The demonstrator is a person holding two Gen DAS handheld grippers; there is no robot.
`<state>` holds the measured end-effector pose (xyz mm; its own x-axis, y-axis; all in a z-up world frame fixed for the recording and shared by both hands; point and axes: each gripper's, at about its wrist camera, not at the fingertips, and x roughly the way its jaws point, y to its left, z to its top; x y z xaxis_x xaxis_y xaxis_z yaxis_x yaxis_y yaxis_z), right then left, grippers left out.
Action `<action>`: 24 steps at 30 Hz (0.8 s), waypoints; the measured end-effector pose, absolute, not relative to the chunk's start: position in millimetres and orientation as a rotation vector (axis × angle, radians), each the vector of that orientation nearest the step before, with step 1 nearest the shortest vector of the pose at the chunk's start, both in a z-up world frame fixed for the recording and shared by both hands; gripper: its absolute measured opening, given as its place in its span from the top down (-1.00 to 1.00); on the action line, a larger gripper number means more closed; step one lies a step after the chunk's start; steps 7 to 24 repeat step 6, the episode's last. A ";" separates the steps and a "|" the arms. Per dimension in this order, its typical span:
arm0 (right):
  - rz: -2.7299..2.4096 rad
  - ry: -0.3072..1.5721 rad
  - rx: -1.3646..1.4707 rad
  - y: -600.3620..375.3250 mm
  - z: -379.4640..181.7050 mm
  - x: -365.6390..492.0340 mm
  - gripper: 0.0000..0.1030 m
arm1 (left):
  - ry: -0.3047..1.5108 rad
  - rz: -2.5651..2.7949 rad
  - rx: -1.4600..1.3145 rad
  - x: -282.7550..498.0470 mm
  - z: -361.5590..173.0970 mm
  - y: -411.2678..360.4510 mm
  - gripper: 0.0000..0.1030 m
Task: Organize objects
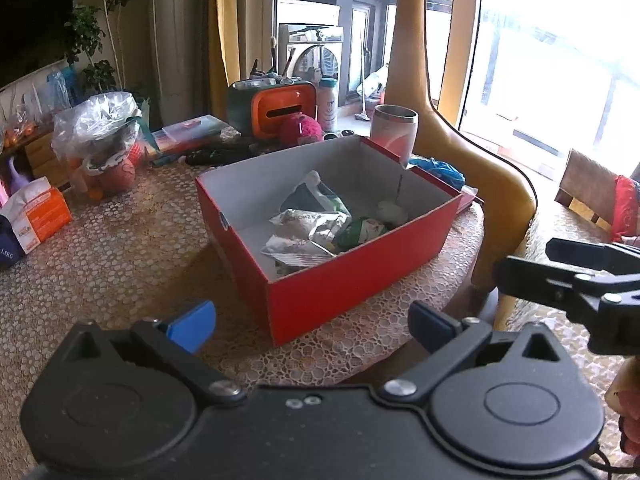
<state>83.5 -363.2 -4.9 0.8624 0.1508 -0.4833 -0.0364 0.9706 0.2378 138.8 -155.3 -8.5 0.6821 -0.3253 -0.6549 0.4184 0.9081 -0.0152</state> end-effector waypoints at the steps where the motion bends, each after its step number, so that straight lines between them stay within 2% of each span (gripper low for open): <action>1: 0.094 0.524 0.225 -364.2 -5.6 82.8 -0.96 | 0.704 -0.420 0.141 138.0 -8.3 -155.8 -0.99; 24: 0.089 0.523 0.218 -365.0 -7.1 80.5 -0.96 | 0.699 -0.431 0.145 135.2 -6.8 -157.1 -0.99</action>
